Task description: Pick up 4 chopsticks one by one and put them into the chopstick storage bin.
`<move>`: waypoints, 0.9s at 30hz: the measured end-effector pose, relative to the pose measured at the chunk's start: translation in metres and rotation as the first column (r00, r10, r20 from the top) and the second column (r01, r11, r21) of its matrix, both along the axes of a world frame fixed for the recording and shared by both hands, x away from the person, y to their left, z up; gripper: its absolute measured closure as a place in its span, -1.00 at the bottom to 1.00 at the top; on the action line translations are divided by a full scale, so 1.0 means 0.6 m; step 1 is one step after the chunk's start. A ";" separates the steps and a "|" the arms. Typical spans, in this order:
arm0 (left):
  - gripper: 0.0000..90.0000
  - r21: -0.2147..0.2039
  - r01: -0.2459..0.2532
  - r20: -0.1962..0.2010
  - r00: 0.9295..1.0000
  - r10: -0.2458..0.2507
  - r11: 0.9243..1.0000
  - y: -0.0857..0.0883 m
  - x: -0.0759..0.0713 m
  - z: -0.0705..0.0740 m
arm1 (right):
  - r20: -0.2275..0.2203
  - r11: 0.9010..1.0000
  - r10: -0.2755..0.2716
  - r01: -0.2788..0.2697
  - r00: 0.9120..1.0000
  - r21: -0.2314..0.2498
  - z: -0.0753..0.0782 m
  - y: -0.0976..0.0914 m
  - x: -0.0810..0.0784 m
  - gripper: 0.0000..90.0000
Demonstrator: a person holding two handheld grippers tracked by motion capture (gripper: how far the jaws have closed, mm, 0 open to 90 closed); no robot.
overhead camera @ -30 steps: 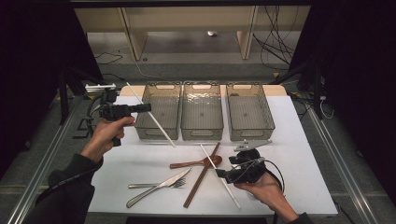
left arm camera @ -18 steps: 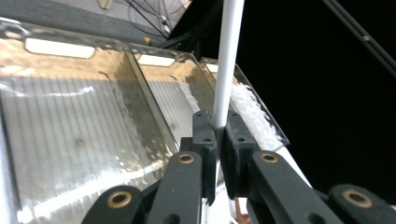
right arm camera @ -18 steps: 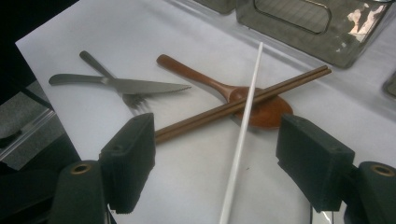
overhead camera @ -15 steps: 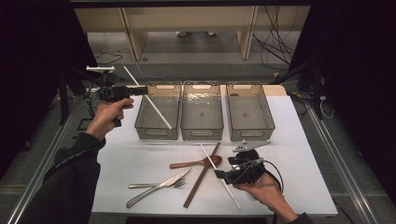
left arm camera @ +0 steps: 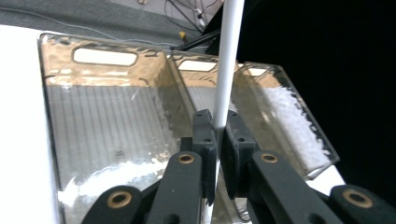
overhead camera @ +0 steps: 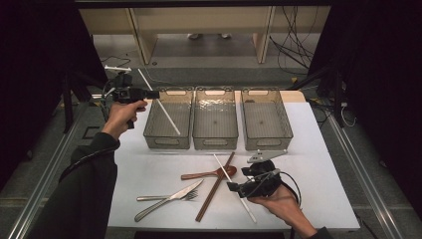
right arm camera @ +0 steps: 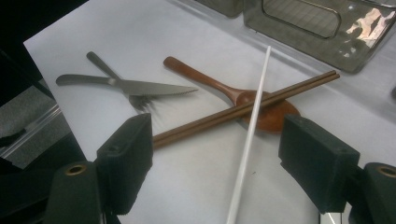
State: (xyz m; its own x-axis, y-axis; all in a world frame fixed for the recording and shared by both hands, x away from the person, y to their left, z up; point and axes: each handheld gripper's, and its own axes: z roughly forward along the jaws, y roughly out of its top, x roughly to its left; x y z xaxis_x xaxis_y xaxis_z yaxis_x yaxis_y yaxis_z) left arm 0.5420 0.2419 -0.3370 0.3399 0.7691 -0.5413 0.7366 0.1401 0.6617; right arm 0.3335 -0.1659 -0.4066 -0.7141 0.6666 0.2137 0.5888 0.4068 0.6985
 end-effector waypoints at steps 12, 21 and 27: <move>0.88 0.057 0.027 -0.040 0.999 -0.024 0.998 -0.025 0.016 -0.032 | 0.001 1.000 0.007 -0.007 1.000 0.000 0.001 0.001 -0.001 -0.40; 0.87 0.052 0.062 -0.075 0.996 -0.058 0.997 -0.039 0.019 -0.049 | -0.001 1.000 0.010 -0.010 1.000 0.001 0.001 0.002 -0.001 -0.40; 0.87 0.066 0.073 -0.091 0.994 -0.067 0.995 -0.047 0.022 -0.058 | 0.001 1.000 0.012 -0.012 1.000 0.002 0.001 0.003 -0.002 -0.40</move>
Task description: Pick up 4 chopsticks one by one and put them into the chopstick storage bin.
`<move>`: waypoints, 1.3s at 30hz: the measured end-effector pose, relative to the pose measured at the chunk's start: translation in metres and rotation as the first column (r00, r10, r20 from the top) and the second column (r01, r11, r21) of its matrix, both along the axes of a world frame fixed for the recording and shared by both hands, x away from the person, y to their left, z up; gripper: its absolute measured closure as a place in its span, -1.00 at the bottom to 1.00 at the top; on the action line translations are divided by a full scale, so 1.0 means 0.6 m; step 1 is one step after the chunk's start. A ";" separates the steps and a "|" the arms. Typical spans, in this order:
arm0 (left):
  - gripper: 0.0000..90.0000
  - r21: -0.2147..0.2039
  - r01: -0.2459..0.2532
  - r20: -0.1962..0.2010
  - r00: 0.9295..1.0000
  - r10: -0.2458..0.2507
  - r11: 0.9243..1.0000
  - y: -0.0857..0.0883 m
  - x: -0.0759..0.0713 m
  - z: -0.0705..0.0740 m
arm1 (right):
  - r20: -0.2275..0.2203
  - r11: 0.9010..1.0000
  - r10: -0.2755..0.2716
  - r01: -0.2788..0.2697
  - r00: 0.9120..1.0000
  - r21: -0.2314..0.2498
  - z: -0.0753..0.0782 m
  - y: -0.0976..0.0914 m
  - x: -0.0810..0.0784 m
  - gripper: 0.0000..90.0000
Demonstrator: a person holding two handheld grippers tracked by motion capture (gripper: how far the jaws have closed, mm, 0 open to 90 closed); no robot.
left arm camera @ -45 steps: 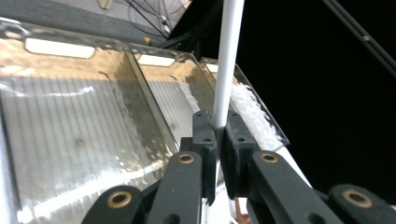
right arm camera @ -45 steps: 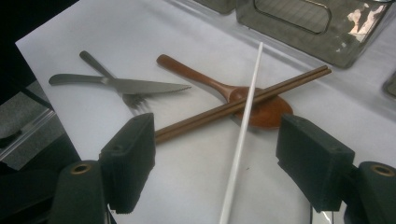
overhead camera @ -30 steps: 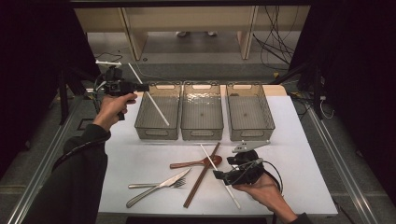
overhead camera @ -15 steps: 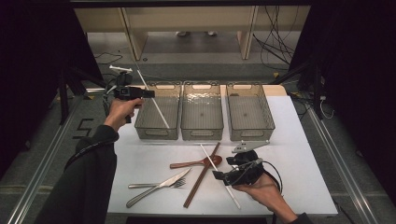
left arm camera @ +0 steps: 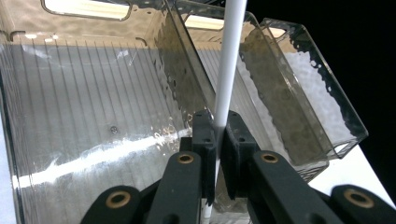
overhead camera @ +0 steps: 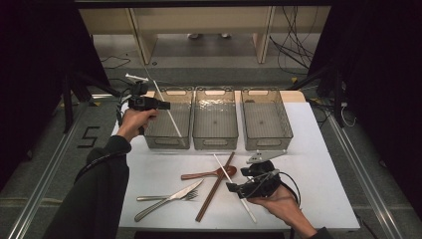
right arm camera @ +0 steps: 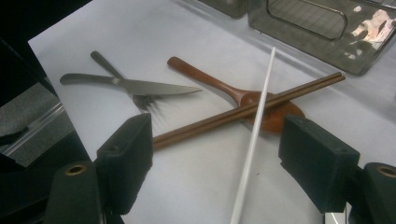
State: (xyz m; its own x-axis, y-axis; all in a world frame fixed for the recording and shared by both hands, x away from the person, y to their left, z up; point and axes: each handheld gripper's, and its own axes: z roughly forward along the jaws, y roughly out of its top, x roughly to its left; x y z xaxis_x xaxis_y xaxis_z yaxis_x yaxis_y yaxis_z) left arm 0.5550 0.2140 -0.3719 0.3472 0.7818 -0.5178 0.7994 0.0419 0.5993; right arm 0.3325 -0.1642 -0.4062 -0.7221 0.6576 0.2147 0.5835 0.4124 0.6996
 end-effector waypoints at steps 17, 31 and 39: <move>0.86 0.017 -0.022 -0.025 0.999 0.023 1.000 -0.006 0.010 -0.019 | -0.004 1.000 0.009 -0.009 1.000 -0.002 -0.001 0.002 0.000 -0.39; -0.07 0.149 -0.057 -0.050 0.997 0.065 0.987 -0.026 0.019 -0.023 | -0.009 1.000 0.017 -0.017 1.000 -0.004 -0.002 0.005 0.000 -0.39; -0.41 0.094 -0.020 -0.021 1.000 0.022 0.995 -0.018 -0.003 -0.006 | -0.006 1.000 0.003 -0.003 1.000 -0.008 -0.002 0.002 0.002 -0.39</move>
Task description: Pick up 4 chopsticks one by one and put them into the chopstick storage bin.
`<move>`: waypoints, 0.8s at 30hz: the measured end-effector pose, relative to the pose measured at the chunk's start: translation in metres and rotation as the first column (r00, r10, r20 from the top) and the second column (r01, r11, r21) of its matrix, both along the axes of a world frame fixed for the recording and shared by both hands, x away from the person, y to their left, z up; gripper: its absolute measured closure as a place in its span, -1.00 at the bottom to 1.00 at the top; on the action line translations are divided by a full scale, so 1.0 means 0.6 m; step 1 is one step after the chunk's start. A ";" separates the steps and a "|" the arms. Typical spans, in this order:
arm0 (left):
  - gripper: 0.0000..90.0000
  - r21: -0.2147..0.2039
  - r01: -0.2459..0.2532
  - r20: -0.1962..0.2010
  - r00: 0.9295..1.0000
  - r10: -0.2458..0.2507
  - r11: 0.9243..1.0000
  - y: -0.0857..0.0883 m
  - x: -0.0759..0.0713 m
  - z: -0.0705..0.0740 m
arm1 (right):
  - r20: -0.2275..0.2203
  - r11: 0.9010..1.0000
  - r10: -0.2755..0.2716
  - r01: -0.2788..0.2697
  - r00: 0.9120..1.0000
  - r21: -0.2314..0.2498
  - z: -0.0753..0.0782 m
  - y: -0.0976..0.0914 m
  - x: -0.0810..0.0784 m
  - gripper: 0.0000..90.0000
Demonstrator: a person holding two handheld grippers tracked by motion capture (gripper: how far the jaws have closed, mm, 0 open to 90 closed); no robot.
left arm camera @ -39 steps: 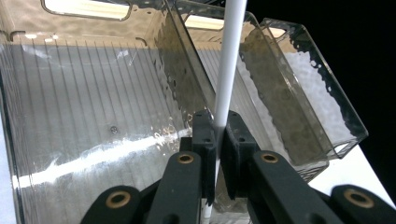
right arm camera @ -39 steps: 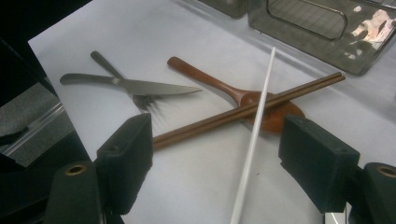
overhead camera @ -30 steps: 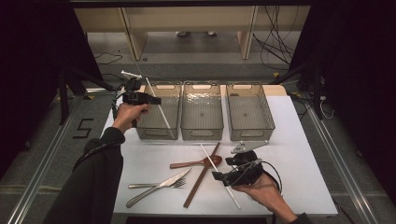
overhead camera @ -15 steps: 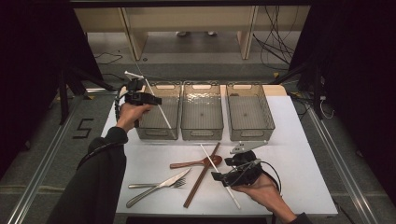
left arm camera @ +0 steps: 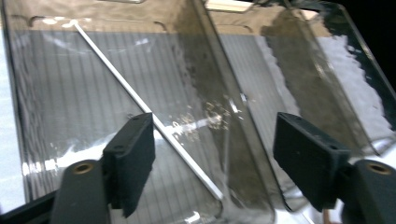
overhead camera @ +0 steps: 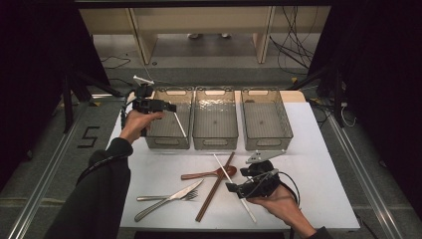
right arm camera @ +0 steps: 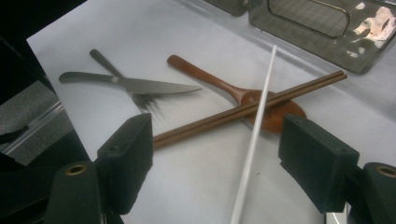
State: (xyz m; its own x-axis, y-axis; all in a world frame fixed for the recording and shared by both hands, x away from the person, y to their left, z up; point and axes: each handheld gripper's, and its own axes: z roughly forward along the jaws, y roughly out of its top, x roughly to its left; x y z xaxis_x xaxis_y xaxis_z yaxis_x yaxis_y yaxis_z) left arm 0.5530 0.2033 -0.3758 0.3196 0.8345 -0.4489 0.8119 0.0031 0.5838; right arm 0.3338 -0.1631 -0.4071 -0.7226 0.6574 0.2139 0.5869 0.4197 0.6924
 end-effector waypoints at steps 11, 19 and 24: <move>-0.54 -0.075 0.091 0.110 0.991 -0.083 0.993 0.015 -0.084 0.030 | -0.022 0.999 -0.034 0.033 0.999 -0.041 -0.007 -0.003 0.005 -0.33; -0.57 -0.111 0.138 0.160 0.980 -0.119 0.984 0.019 -0.153 0.023 | -0.045 0.996 -0.045 0.041 0.998 -0.082 -0.017 -0.003 0.009 -0.24; -0.59 -0.089 0.164 0.161 0.976 -0.149 0.982 0.014 -0.176 0.017 | -0.056 0.994 -0.049 0.043 0.997 -0.104 -0.020 -0.002 0.011 -0.22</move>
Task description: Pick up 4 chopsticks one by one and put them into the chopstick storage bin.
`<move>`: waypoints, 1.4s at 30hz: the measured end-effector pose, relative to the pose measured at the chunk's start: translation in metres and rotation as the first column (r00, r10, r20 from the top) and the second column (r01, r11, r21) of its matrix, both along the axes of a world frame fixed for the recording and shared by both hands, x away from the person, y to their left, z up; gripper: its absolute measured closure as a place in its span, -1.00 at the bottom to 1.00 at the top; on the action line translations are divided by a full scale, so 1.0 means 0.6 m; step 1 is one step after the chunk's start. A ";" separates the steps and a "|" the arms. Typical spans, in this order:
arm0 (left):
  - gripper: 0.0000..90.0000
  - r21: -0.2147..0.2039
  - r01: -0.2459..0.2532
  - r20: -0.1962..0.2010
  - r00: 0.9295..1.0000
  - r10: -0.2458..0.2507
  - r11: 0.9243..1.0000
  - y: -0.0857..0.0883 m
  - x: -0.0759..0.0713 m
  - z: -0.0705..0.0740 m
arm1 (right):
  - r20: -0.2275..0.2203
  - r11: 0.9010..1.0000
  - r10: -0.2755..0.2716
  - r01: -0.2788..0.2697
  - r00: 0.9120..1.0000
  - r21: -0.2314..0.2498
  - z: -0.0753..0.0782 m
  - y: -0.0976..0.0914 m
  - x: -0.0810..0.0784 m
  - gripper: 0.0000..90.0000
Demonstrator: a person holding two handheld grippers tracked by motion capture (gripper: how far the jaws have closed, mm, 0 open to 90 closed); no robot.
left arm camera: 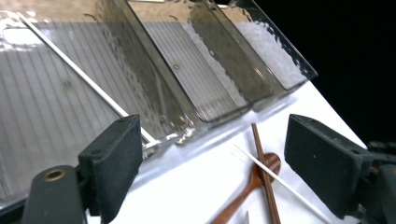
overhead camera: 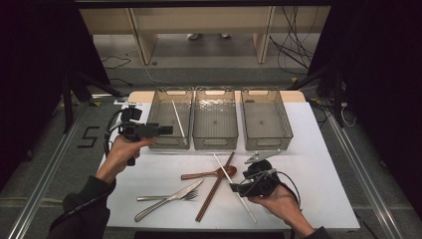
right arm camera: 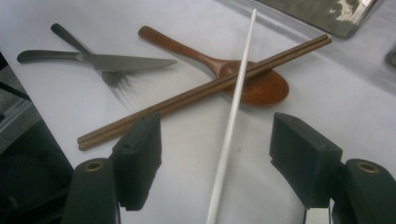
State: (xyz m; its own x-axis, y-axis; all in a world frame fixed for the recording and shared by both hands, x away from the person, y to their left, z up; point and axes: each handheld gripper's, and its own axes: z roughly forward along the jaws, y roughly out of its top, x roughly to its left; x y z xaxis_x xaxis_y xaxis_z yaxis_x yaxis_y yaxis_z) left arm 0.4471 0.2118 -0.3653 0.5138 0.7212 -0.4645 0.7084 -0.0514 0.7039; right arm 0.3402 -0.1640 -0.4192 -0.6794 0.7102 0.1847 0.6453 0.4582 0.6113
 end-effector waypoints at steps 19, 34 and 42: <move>-0.61 0.032 0.065 0.038 0.997 -0.067 0.997 -0.013 -0.070 -0.032 | -0.084 0.994 0.013 -0.022 0.996 -0.104 -0.030 0.011 0.002 0.12; -0.62 0.042 0.087 0.058 0.994 -0.089 0.995 -0.018 -0.102 -0.051 | -0.141 0.985 0.022 -0.046 0.990 -0.166 -0.056 0.019 0.012 0.51; -0.62 0.049 0.089 0.049 0.995 -0.091 0.995 -0.015 -0.108 -0.055 | -0.160 0.978 0.015 -0.048 0.987 -0.201 -0.065 0.022 0.015 0.63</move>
